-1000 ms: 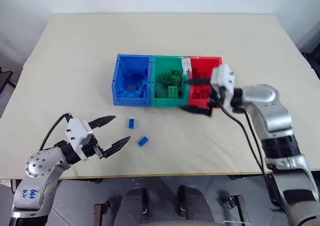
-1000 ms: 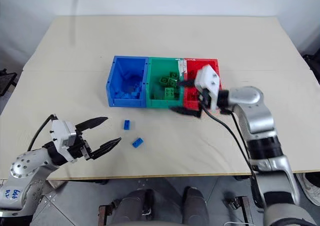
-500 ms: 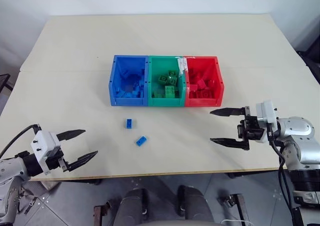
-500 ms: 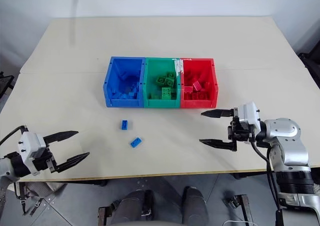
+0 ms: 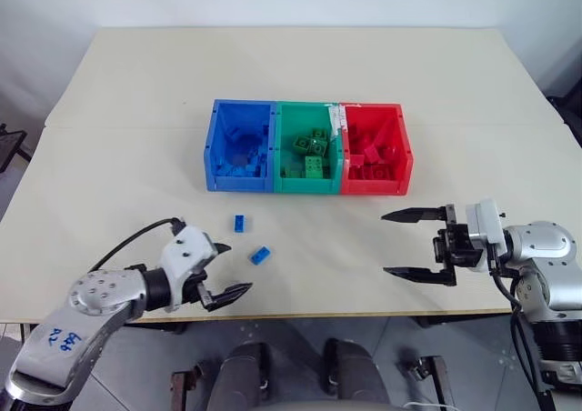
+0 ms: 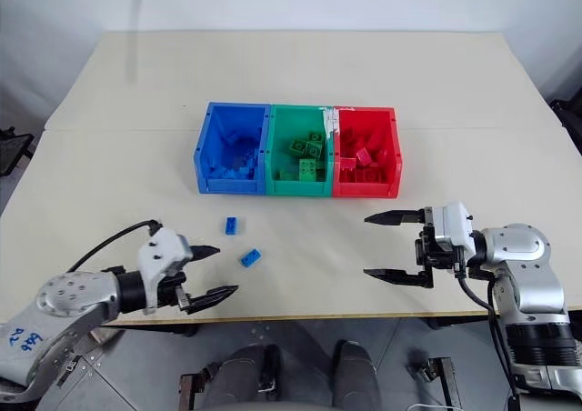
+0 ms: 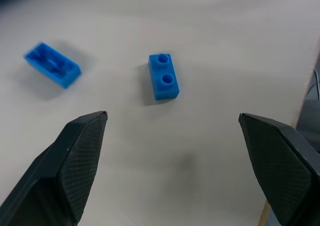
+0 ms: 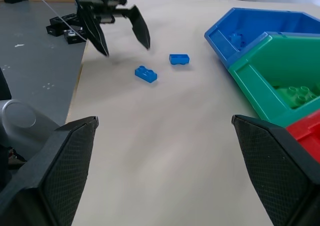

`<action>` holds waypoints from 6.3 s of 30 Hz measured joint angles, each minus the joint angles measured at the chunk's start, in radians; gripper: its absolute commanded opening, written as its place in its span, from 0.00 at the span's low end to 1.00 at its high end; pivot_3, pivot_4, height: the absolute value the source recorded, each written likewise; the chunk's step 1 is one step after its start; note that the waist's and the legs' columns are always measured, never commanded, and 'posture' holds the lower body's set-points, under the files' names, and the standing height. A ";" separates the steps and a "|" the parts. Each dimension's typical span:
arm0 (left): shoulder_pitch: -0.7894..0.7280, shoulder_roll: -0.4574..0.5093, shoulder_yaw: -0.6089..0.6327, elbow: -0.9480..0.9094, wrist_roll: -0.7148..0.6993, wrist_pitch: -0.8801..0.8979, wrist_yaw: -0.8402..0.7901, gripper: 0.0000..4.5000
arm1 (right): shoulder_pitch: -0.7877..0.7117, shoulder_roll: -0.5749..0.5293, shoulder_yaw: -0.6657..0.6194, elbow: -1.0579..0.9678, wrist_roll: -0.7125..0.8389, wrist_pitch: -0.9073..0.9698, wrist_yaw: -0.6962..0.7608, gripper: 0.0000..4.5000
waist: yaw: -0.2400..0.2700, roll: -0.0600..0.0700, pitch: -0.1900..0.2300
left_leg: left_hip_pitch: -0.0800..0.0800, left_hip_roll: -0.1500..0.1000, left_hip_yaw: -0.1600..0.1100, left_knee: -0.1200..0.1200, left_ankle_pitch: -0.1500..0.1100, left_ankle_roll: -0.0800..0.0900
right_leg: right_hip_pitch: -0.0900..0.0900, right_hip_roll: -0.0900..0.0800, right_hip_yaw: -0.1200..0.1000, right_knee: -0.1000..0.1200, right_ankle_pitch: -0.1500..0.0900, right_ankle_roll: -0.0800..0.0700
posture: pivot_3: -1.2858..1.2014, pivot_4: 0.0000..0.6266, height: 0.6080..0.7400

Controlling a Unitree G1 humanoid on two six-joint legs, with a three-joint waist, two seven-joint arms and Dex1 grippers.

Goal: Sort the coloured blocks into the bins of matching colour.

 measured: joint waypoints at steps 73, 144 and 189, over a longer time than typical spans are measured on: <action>-0.371 -0.015 -0.335 0.381 0.301 -0.326 -0.323 0.10 | 0.188 -0.039 -0.080 -0.116 0.043 -0.020 -0.075 1.00 | 0.024 0.000 0.000 | 0.000 -0.002 0.001 0.003 0.003 0.002 | 0.001 0.000 0.002 -0.001 0.001 0.000 | 0.52 0.24 1.00; 0.059 -0.064 0.270 0.572 0.068 -0.772 -0.386 1.00 | -0.053 0.058 -0.004 0.045 0.001 -0.042 -0.071 1.00 | 0.000 -0.001 0.000 | -0.001 -0.001 0.002 0.000 0.002 0.004 | 0.000 -0.002 0.000 -0.004 0.008 0.003 | 0.52 0.24 1.00; -0.191 -0.184 0.029 0.464 0.171 -0.406 -0.099 0.13 | 0.058 0.049 -0.037 -0.057 0.003 -0.022 -0.162 1.00 | 0.022 0.000 0.000 | -0.001 -0.001 0.004 0.002 0.003 0.004 | 0.000 -0.001 0.002 -0.009 0.008 0.002 | 0.52 0.24 1.00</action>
